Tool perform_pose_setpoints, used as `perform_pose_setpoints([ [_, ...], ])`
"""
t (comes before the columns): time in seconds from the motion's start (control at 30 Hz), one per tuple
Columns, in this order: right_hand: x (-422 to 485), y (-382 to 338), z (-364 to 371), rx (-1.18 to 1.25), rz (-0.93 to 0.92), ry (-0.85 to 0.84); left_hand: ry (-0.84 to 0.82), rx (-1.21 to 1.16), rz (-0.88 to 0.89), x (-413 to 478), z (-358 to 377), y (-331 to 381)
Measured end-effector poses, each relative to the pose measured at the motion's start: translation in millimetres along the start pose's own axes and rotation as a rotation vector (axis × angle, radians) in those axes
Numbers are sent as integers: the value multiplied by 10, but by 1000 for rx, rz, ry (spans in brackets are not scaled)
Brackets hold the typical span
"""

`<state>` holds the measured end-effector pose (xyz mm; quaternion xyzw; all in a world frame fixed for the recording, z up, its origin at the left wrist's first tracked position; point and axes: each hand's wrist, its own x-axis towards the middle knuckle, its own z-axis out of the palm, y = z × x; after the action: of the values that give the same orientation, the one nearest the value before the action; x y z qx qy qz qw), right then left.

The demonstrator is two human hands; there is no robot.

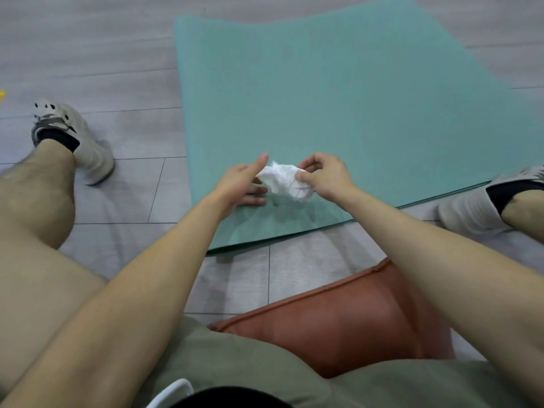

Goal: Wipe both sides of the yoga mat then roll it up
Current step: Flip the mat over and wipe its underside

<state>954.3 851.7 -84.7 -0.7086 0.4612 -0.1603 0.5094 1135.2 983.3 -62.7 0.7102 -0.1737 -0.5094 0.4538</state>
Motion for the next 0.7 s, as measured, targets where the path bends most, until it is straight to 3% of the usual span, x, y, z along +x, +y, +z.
perform_pose_setpoints([
  [0.07, -7, -42, 3, 55, -6, -37, -56, 23, -9, -64, 33, 15],
  [0.17, -38, -77, 31, 83, 17, -94, 40, 24, 45, -67, 45, 1],
  [0.3, -106, -133, 60, 116, 83, -226, 30, 115, 136, -54, -41, 30],
  [0.5, -211, -279, 26, 71, 121, -302, -175, 267, 167, -183, -111, 132],
  [0.57, -215, -334, 27, -2, 112, -309, -67, 320, 176, -182, -203, 172],
  [0.7, -131, -515, 110, -308, 37, -299, 427, 698, 189, -119, -698, 131],
])
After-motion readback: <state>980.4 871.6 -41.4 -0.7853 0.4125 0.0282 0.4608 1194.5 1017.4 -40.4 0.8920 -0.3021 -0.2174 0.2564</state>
